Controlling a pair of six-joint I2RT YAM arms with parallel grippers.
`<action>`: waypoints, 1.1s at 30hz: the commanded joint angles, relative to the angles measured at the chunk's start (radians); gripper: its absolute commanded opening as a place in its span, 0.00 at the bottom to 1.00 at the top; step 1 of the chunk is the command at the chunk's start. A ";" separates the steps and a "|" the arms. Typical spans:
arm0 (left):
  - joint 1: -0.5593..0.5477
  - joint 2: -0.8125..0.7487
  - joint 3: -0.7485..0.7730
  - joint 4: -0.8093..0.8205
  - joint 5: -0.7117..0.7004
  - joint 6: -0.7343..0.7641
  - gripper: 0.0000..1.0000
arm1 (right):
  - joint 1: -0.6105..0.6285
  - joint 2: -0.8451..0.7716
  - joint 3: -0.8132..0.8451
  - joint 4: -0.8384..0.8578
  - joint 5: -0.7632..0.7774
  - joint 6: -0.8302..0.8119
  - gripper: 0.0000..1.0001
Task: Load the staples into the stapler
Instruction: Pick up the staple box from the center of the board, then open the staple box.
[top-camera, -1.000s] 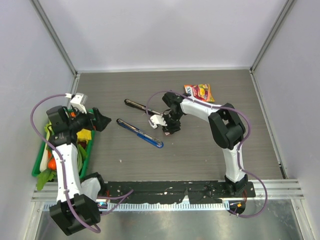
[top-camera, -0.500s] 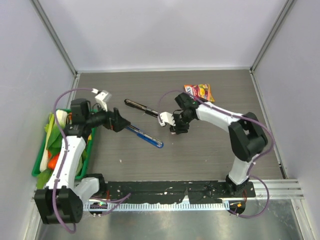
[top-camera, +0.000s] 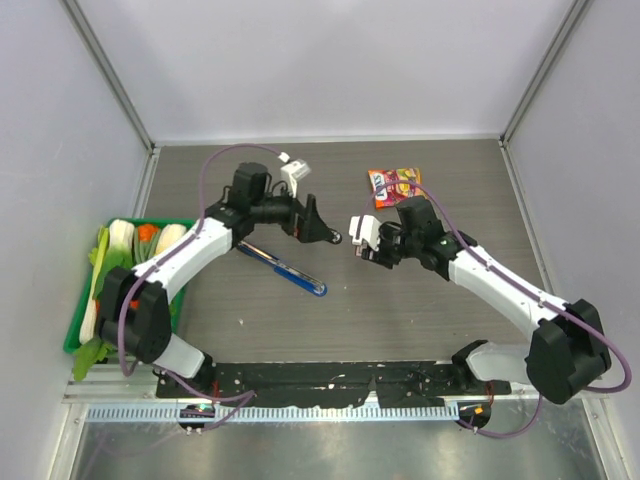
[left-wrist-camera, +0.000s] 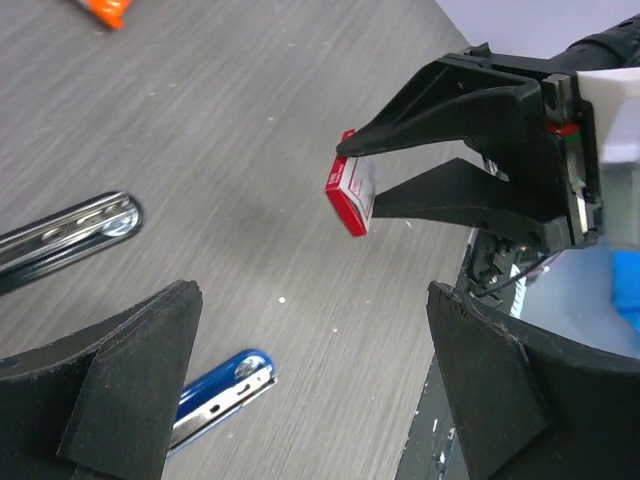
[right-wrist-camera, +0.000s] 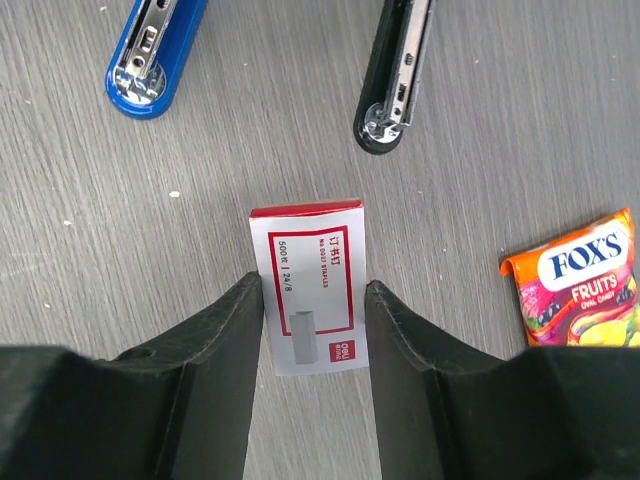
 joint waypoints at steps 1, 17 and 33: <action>-0.069 0.096 0.087 0.071 0.029 -0.031 0.98 | -0.001 -0.089 -0.047 0.170 0.009 0.112 0.47; -0.117 0.306 0.139 0.258 0.110 -0.148 0.78 | -0.039 -0.146 -0.119 0.284 -0.023 0.194 0.48; -0.135 0.351 0.153 0.279 0.121 -0.171 0.78 | -0.045 -0.160 -0.159 0.304 -0.053 0.188 0.48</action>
